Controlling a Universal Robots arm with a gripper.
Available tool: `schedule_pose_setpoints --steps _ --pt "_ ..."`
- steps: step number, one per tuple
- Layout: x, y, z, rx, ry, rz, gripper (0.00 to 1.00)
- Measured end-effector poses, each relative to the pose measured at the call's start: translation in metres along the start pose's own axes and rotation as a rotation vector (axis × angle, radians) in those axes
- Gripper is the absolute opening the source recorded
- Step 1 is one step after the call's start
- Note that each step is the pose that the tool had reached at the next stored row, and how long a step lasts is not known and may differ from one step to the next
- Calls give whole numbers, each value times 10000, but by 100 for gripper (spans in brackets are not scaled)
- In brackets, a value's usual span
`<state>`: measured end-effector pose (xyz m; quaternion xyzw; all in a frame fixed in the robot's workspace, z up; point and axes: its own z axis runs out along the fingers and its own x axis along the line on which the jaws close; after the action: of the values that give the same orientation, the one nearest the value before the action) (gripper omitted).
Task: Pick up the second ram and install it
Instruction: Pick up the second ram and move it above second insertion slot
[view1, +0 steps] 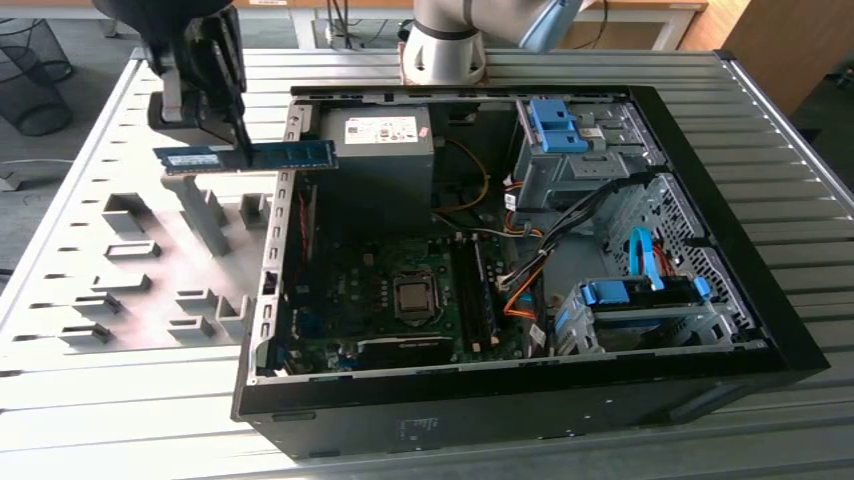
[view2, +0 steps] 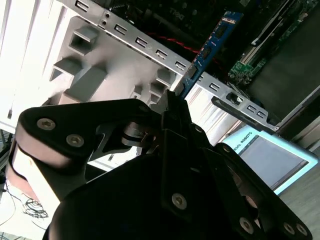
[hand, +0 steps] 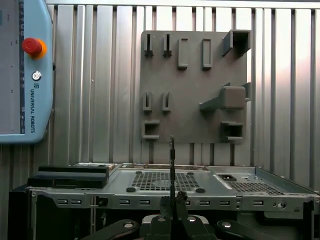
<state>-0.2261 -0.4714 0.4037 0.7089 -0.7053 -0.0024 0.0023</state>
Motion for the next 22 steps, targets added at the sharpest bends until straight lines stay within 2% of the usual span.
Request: schedule_pose_setpoints --steps 22 --pt "3 -552 -3 1 -1 1 14"
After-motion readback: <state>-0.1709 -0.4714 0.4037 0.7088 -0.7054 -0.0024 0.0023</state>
